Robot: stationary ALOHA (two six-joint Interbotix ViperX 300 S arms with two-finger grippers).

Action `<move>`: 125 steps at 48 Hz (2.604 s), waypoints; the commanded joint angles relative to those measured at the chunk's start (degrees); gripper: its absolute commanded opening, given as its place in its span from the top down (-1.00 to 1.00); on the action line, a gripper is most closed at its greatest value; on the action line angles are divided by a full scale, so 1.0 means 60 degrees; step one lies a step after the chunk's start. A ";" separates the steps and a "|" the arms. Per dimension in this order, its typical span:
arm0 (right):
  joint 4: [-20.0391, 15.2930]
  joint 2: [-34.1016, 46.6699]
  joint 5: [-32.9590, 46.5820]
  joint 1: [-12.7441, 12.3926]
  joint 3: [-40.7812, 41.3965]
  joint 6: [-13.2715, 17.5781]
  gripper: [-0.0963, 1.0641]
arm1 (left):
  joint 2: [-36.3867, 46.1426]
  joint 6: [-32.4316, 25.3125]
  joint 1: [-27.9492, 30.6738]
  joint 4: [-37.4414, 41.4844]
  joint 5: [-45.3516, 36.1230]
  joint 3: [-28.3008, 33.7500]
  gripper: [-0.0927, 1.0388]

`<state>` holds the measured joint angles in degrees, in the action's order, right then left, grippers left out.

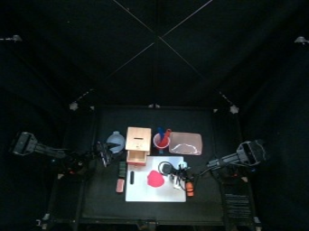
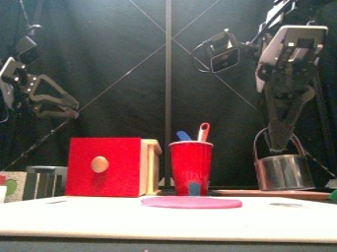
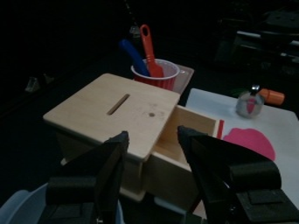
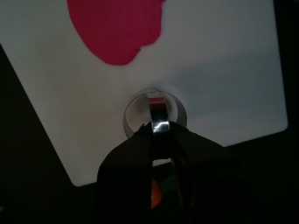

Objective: Get the cutter from the drawer then cut the dough then place the extra dough in the bowl
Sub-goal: Shut the drawer

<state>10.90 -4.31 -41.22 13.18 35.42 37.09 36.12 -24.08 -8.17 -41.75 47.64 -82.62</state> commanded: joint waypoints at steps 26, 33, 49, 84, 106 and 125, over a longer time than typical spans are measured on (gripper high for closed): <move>-0.0029 -0.0293 0.1011 -0.0029 0.0454 0.0015 -0.39 | -0.0015 -0.0015 0.0732 0.0439 0.0015 0.1084 -0.70; 0.0000 -0.0352 0.1040 0.0000 0.0439 0.0015 -0.64 | -0.0015 0.0000 0.0776 0.0513 -0.0073 0.1113 -0.70; 0.0864 -0.0381 0.1230 -0.0059 -0.0352 0.0000 -0.66 | -0.0015 -0.0044 0.1318 0.0630 -0.0732 0.1538 -0.69; 0.2607 0.0923 0.4438 -0.0586 -0.1904 -0.0059 0.35 | -0.0073 -0.0044 0.5112 0.3560 -0.7500 0.4600 -0.16; 0.2681 0.2871 0.4541 -0.0601 -0.3750 -0.0029 0.51 | -0.1670 -0.0088 0.6079 0.5039 -0.8525 0.5757 0.15; 0.2651 0.3296 0.4600 -0.0688 -0.3911 -0.0059 0.52 | -0.4014 -0.0103 0.6753 0.6196 -0.9155 0.7339 0.16</move>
<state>26.89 16.88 -14.06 9.58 12.57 36.47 14.24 -24.70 31.38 -5.98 -6.42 -42.01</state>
